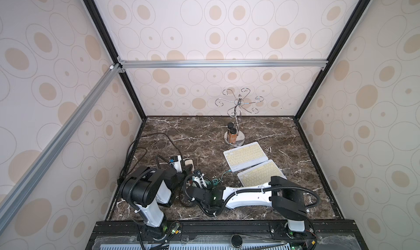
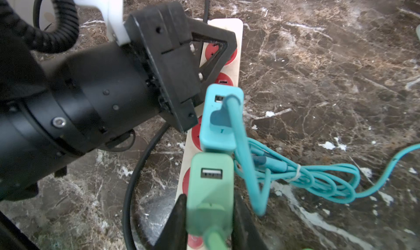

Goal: Unplug the wireless keyboard
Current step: Remove the plug from the socket.

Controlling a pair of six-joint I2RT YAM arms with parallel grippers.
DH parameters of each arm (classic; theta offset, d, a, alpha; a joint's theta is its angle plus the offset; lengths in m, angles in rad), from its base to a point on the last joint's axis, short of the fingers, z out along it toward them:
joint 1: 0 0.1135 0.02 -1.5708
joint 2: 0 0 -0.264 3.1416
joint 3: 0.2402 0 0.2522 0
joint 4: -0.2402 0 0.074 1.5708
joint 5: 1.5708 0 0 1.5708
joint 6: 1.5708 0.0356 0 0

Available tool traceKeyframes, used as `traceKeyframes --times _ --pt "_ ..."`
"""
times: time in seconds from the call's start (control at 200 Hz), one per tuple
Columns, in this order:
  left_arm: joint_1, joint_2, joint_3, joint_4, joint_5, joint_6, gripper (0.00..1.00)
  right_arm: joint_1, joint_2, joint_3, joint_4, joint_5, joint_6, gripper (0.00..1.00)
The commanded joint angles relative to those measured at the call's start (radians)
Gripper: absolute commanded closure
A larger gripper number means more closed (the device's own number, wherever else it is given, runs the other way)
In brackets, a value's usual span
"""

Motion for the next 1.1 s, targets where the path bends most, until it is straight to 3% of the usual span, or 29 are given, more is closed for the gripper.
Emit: traceKeyframes --times 0.0,0.26,0.515,0.875,1.095 --pt "-0.004 0.033 -0.024 -0.155 0.021 0.014 1.0 0.006 -0.03 0.051 0.019 0.009 0.003 1.0" --pt "-0.004 0.036 -0.022 -0.155 0.02 0.016 1.0 0.052 0.046 0.212 -0.141 0.119 -0.027 1.0" --pt "-0.004 0.037 -0.023 -0.151 0.021 0.014 1.0 0.017 -0.048 0.035 0.056 0.016 -0.004 1.0" --pt "-0.005 0.017 -0.028 -0.158 0.029 0.009 1.0 0.019 -0.062 0.038 -0.049 0.089 0.03 1.0" --pt "-0.004 -0.066 -0.039 -0.216 0.023 0.013 1.0 0.034 -0.142 -0.046 -0.07 0.188 0.053 1.0"
